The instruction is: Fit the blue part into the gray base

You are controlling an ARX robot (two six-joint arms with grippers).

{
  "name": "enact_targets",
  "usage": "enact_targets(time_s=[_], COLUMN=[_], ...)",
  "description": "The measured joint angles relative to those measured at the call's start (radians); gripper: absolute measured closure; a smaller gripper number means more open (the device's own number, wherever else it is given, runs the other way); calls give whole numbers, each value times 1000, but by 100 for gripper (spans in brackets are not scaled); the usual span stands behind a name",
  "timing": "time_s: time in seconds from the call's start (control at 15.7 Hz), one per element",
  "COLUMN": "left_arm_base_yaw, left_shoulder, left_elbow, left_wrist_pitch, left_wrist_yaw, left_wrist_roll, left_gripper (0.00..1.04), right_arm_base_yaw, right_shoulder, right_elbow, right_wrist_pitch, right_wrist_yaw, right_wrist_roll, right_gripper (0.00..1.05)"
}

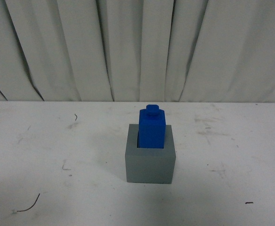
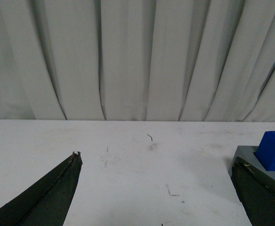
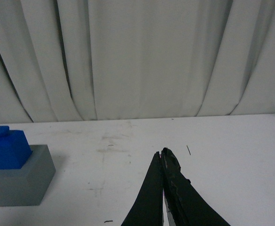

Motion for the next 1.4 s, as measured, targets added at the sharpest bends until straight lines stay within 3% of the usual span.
enact_targets(time_s=[0.26, 0.32, 0.38, 0.45, 0.57, 0.77, 1.4], left_arm_base_yaw=[0, 0, 0, 0, 0, 0, 0], left_shoulder=[0, 0, 0, 0, 0, 0, 0], left_elbow=[0, 0, 0, 0, 0, 0, 0], left_wrist_pitch=[0, 0, 0, 0, 0, 0, 0], left_wrist_yaw=[0, 0, 0, 0, 0, 0, 0], left_wrist_roll=[0, 0, 0, 0, 0, 0, 0], left_gripper=[7, 7, 7, 7, 7, 7, 7], right_arm_base_yaw=[0, 0, 0, 0, 0, 0, 0], right_shoulder=[-21, -21, -21, -21, -21, -21, -21], right_elbow=[-19, -19, -19, -19, -19, -19, -19], right_wrist_pitch=[-5, -6, -5, -5, -5, -5, -5], right_wrist_yaw=[0, 0, 0, 0, 0, 0, 0], right_wrist_roll=[1, 1, 1, 1, 1, 1, 3], right_gripper=[103, 94, 63, 53, 45, 8, 6])
